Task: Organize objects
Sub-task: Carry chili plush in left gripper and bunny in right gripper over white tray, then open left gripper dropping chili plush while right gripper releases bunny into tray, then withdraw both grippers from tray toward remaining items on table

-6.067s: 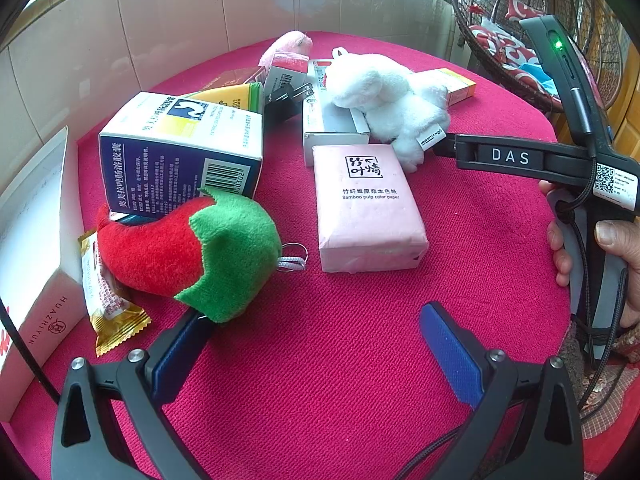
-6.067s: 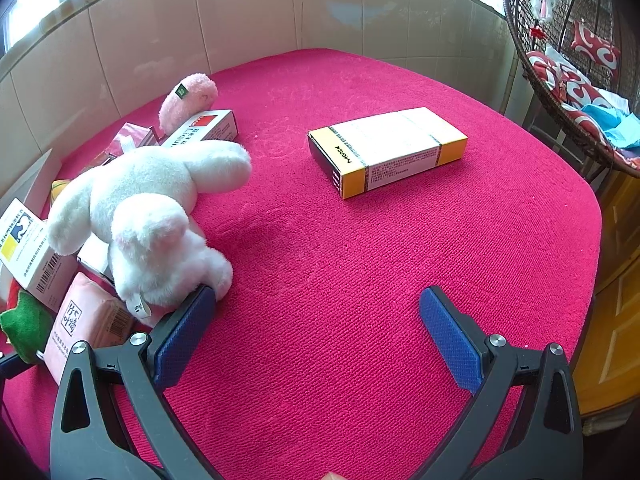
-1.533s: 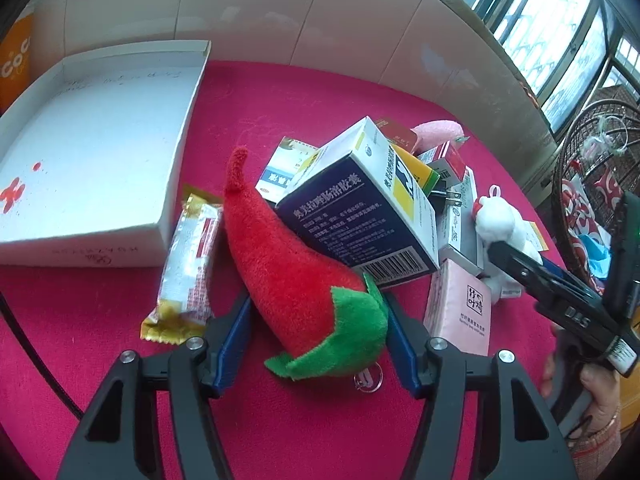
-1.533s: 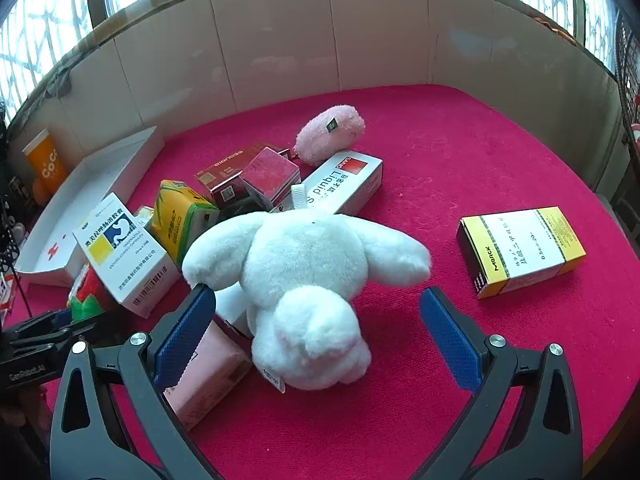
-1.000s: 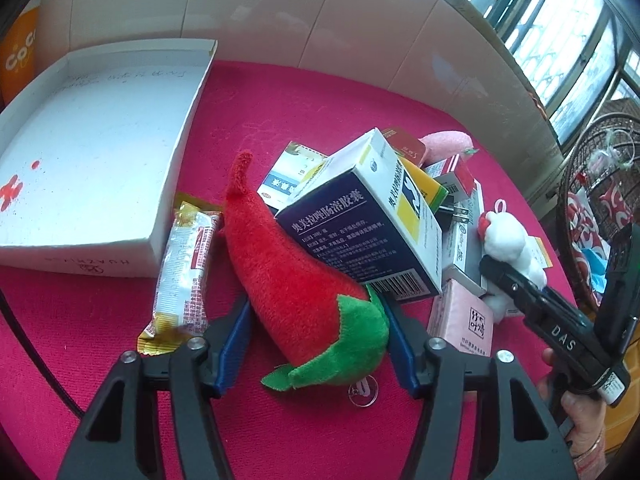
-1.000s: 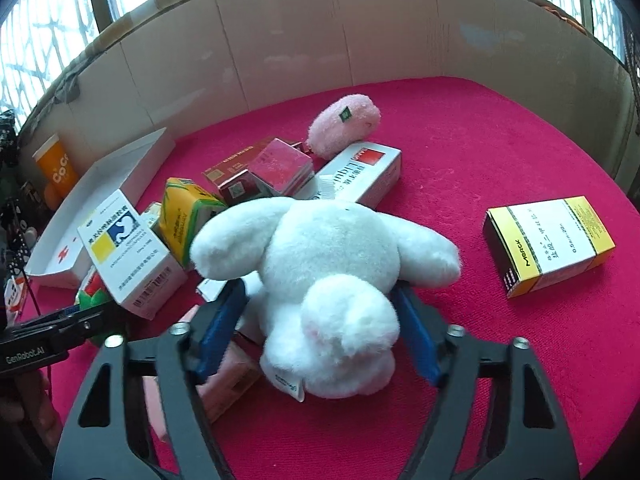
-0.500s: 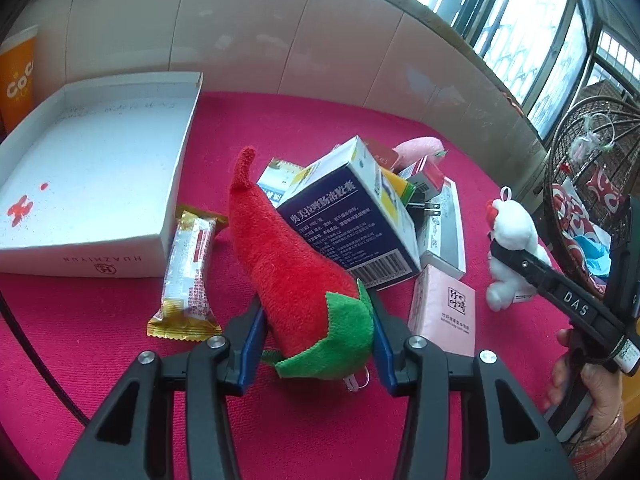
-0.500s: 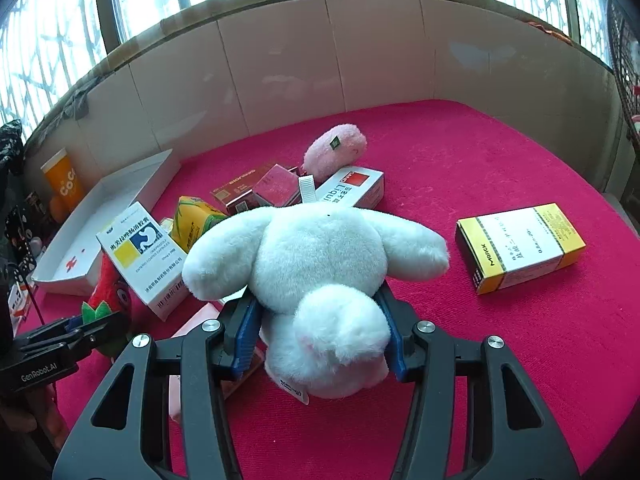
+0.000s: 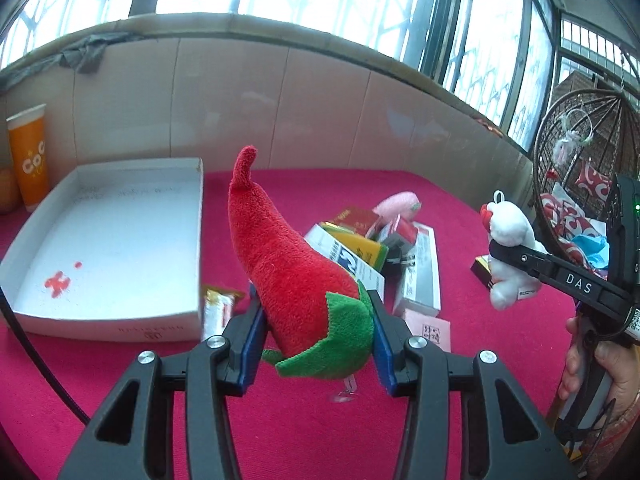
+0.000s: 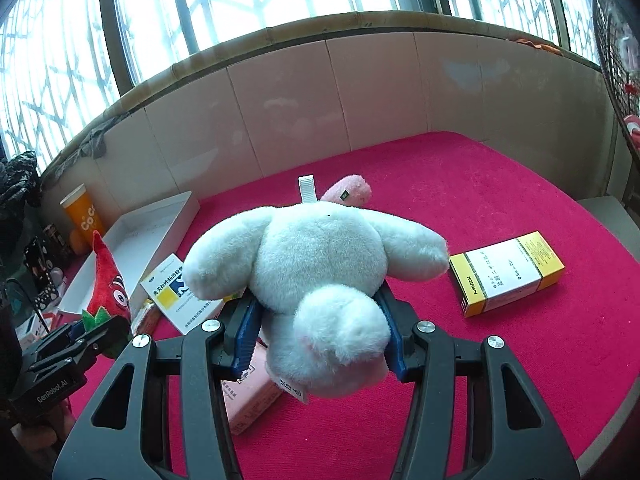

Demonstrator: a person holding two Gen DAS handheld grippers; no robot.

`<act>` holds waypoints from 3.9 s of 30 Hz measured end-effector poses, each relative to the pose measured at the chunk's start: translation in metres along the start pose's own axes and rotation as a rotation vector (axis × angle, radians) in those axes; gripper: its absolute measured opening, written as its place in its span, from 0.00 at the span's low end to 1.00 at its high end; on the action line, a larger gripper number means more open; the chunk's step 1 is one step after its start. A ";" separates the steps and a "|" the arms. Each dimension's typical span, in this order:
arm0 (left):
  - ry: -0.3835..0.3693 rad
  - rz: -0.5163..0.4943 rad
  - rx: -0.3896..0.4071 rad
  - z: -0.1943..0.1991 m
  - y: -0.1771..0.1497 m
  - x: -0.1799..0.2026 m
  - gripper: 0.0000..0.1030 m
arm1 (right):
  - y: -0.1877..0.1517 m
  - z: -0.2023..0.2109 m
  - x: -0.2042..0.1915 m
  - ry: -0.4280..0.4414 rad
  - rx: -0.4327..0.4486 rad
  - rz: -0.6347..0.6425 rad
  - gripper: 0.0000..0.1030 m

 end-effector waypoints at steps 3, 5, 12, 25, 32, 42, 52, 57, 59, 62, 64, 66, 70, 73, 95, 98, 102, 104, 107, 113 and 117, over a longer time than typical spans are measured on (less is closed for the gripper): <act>0.034 0.000 0.041 0.011 0.005 -0.009 0.45 | 0.006 0.008 -0.004 0.009 0.033 -0.003 0.50; 0.058 0.003 0.063 0.016 0.009 -0.017 0.45 | 0.012 0.012 -0.010 0.016 0.051 0.004 0.50; 0.138 0.032 0.115 0.034 0.018 -0.049 0.45 | 0.026 0.014 -0.045 0.059 0.073 0.068 0.50; 0.269 0.030 0.168 0.060 0.039 -0.099 0.45 | 0.049 0.008 -0.109 0.152 0.090 0.165 0.50; 0.347 0.002 0.148 0.062 0.046 -0.133 0.45 | 0.059 0.001 -0.145 0.203 0.084 0.210 0.50; 0.423 -0.022 0.129 0.062 0.056 -0.170 0.45 | 0.066 -0.023 -0.184 0.232 0.042 0.253 0.50; 0.423 0.007 0.066 0.036 0.061 -0.197 0.46 | 0.066 -0.057 -0.226 0.277 -0.047 0.272 0.50; 0.440 0.011 0.033 0.018 0.067 -0.208 0.46 | 0.053 -0.087 -0.253 0.315 -0.137 0.271 0.50; 0.438 0.022 0.017 0.012 0.068 -0.213 0.46 | 0.048 -0.101 -0.260 0.316 -0.171 0.264 0.50; 0.432 0.038 -0.008 0.004 0.068 -0.220 0.46 | 0.038 -0.121 -0.269 0.307 -0.214 0.256 0.50; 0.433 0.046 -0.027 -0.002 0.068 -0.224 0.46 | 0.032 -0.136 -0.275 0.294 -0.239 0.256 0.50; 0.430 0.063 -0.052 -0.009 0.067 -0.229 0.47 | 0.026 -0.152 -0.281 0.275 -0.265 0.267 0.50; 0.427 0.080 -0.097 -0.025 0.068 -0.237 0.48 | 0.019 -0.178 -0.287 0.246 -0.298 0.266 0.50; 0.433 0.086 -0.113 -0.034 0.072 -0.240 0.49 | 0.017 -0.192 -0.292 0.236 -0.310 0.250 0.51; 0.382 -0.208 0.114 0.036 0.061 -0.162 1.00 | 0.008 -0.102 -0.250 0.317 -0.139 0.293 0.88; 0.373 -0.262 0.149 0.045 0.058 -0.140 1.00 | 0.012 -0.082 -0.230 0.335 -0.115 0.243 0.88; 0.381 -0.329 0.212 0.056 0.054 -0.107 1.00 | 0.016 -0.050 -0.204 0.336 -0.049 0.206 0.88; 0.354 -0.336 0.254 0.065 0.052 -0.092 1.00 | 0.017 -0.036 -0.192 0.336 -0.016 0.190 0.88; 0.237 -0.257 0.264 0.076 0.049 -0.075 1.00 | 0.017 -0.020 -0.178 0.334 0.014 0.167 0.88; 0.132 -0.149 0.232 0.079 0.049 -0.069 1.00 | 0.016 -0.002 -0.154 0.333 0.039 0.131 0.88; 0.111 -0.084 0.172 0.074 0.044 -0.075 1.00 | 0.012 0.016 -0.138 0.306 0.091 0.144 0.88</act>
Point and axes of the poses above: each gripper's, at about its wrist camera, not at the fingertips, and z roughly against the way its jaws point, x to its right, y to its top, the point moved 2 cm from there along -z, roughly the way its jaws point, and after that the axes turned 1 degree about -z, right-handed, at the moved point
